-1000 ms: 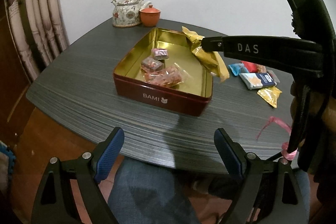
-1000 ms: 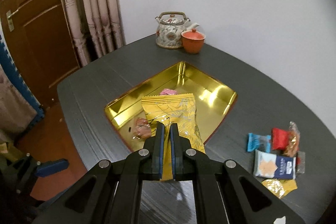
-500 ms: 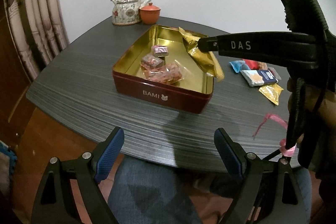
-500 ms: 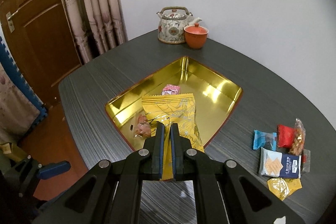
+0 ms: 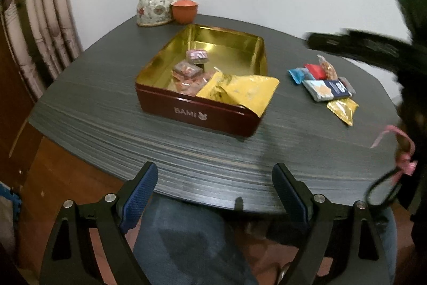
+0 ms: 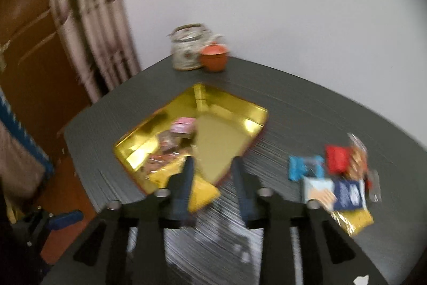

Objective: Organize snacks
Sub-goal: 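Lower the yellow bag into the gold tin and open the right tool, then move the left tool toward the snack pile beside the tin, then grasp the blue soda cracker pack with the left tool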

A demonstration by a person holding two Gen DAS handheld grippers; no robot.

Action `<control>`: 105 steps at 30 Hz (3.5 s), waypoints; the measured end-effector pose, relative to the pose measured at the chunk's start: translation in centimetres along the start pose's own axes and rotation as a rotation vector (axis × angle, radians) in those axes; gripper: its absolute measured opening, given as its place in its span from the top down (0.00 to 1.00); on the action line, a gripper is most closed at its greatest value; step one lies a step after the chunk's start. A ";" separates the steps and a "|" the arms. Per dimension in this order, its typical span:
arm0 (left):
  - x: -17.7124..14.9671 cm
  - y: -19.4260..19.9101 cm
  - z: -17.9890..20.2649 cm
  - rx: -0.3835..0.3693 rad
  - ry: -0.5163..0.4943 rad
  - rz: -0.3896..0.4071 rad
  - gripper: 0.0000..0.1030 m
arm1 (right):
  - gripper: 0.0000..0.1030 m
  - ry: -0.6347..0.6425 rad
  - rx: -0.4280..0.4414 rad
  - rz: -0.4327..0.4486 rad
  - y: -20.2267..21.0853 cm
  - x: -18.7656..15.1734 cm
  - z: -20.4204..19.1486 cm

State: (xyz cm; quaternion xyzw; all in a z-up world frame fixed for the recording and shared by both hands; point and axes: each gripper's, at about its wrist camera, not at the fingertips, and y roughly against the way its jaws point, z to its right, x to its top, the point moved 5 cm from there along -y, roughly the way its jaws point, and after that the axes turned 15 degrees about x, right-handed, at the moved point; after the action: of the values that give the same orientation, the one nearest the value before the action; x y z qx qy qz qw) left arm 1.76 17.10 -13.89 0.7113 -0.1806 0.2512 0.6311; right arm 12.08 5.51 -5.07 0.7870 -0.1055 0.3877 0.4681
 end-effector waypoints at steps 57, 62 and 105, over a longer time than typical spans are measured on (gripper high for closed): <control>13.8 -9.4 33.3 -0.395 -1.094 -0.077 0.82 | 0.22 -0.451 -0.235 0.285 21.5 -13.4 16.4; 14.5 -6.0 32.3 -0.388 -1.062 0.005 1.00 | 0.22 -0.453 -0.226 0.281 21.4 -13.1 16.3; 14.1 -4.6 28.1 -0.312 -0.965 0.093 0.51 | 0.22 -0.415 -0.253 0.160 17.8 -14.1 16.4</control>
State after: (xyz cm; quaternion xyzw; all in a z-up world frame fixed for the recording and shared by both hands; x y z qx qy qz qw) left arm 19.44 -9.23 -11.49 0.6348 -0.5183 -0.1084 0.5627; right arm 1.57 -20.30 -7.69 0.7741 -0.3089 0.2371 0.4991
